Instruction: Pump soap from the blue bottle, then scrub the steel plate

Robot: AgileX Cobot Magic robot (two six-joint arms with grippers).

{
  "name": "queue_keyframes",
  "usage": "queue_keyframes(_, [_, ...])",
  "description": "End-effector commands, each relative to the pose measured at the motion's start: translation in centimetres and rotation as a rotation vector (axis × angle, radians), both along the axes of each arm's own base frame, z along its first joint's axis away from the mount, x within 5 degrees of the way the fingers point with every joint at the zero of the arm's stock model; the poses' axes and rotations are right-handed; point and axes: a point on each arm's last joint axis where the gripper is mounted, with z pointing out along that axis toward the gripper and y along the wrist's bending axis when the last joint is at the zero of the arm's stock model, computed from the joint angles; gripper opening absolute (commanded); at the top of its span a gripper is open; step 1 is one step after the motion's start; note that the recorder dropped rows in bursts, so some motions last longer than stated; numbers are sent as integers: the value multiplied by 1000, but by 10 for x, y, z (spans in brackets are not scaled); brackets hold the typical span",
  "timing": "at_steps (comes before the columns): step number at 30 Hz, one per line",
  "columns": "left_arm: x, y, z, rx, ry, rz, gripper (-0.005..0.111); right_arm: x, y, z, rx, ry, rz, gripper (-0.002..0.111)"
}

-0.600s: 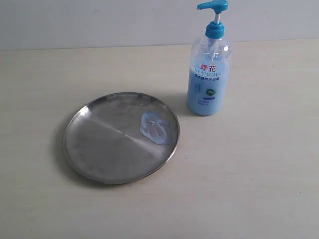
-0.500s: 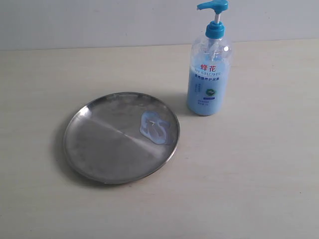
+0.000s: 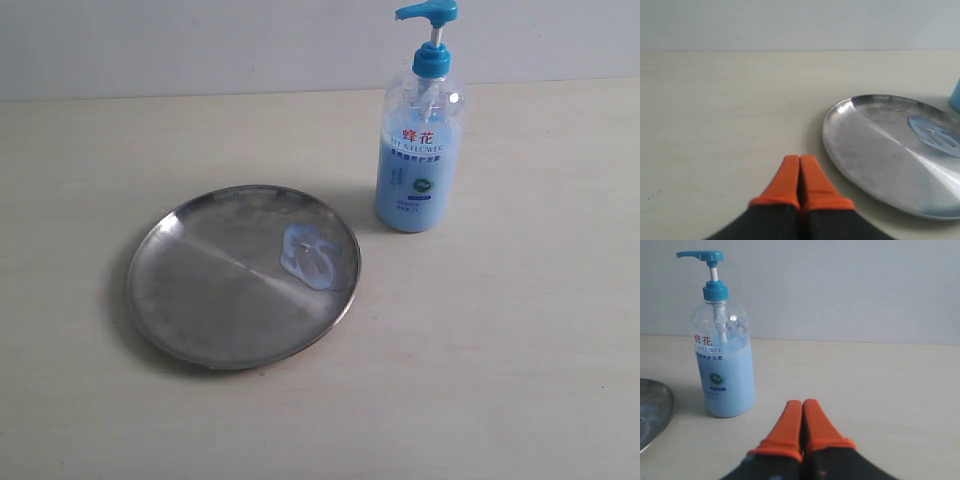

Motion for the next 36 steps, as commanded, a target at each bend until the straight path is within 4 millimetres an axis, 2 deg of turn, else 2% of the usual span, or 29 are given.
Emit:
queue_keyframes(1, [0,-1,1,-6,-15,-8,0,0,0,0,-9,-14,-6,0])
queue_keyframes(6, [0,-1,1,-6,-15,-8,0,0,0,0,-9,-14,-6,0])
queue_keyframes(12, [0,-1,1,-6,-15,-8,0,-2,0,26,-10,-77,-6,0])
queue_keyframes(16, [0,-1,1,-6,-15,-8,0,-2,0,63,-12,-131,-6,0])
queue_keyframes(21, [0,-1,1,-6,-15,-8,0,-5,0,119,-14,-233,-6,0])
queue_keyframes(23, [0,-1,1,-6,-15,-8,0,-8,0,134,-14,-270,-7,0])
queue_keyframes(27, [0,0,1,-6,-16,-6,0,-14,0,148,-15,-322,-7,0])
queue_keyframes(36, [0,0,1,-6,-16,-6,0,-15,0,149,-16,-332,-6,0])
